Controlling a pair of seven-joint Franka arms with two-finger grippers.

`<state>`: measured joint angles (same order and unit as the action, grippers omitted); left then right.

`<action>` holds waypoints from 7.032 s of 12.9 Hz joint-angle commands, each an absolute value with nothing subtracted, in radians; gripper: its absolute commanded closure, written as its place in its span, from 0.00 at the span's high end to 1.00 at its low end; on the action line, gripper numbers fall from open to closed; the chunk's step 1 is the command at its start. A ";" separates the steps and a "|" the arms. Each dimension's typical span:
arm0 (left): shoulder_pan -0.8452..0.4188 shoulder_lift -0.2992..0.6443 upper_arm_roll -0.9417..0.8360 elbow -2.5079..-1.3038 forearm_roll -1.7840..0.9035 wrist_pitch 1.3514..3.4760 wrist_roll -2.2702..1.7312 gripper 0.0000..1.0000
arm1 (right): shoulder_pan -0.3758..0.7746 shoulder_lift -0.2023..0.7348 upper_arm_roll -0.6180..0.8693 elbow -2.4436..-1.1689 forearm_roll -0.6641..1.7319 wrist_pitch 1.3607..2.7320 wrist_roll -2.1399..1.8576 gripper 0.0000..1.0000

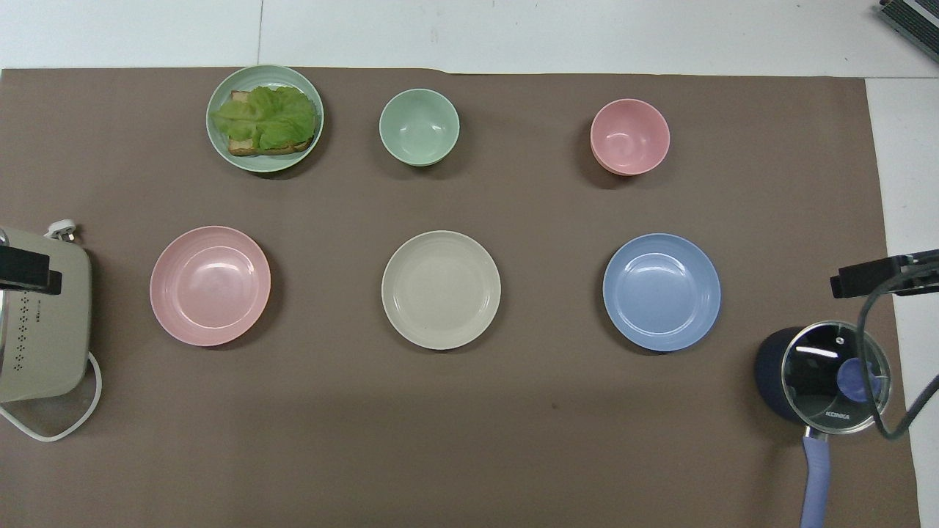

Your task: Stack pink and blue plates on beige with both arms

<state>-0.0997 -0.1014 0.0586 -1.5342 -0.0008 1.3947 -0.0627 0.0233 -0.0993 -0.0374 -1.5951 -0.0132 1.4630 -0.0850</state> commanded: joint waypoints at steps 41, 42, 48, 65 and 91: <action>-0.023 0.094 0.026 -1.934 -0.329 1.798 -0.156 0.00 | 0.015 -0.101 -0.038 -1.592 0.009 1.459 -0.094 1.00; -0.061 0.094 0.022 -1.934 -0.357 1.816 -0.166 0.00 | 0.015 -0.101 -0.038 -1.592 0.009 1.459 -0.094 1.00; -0.342 0.103 0.023 -2.005 -0.429 2.055 -0.397 0.00 | 0.015 -0.101 -0.038 -1.592 0.009 1.459 -0.094 1.00; -0.482 0.150 0.037 -2.083 -0.402 2.222 -0.459 1.00 | 0.015 -0.101 -0.038 -1.592 0.009 1.459 -0.094 1.00; -0.063 0.026 0.043 -1.534 -0.005 1.563 0.020 1.00 | 0.021 -0.037 -0.014 -1.621 0.009 1.658 0.002 1.00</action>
<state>-0.0736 0.0303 0.0531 -1.5356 -0.0224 1.5742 0.0144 0.0376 -0.0709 -0.0187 -1.6051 -0.0119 1.6144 -0.0104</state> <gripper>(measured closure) 0.000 0.000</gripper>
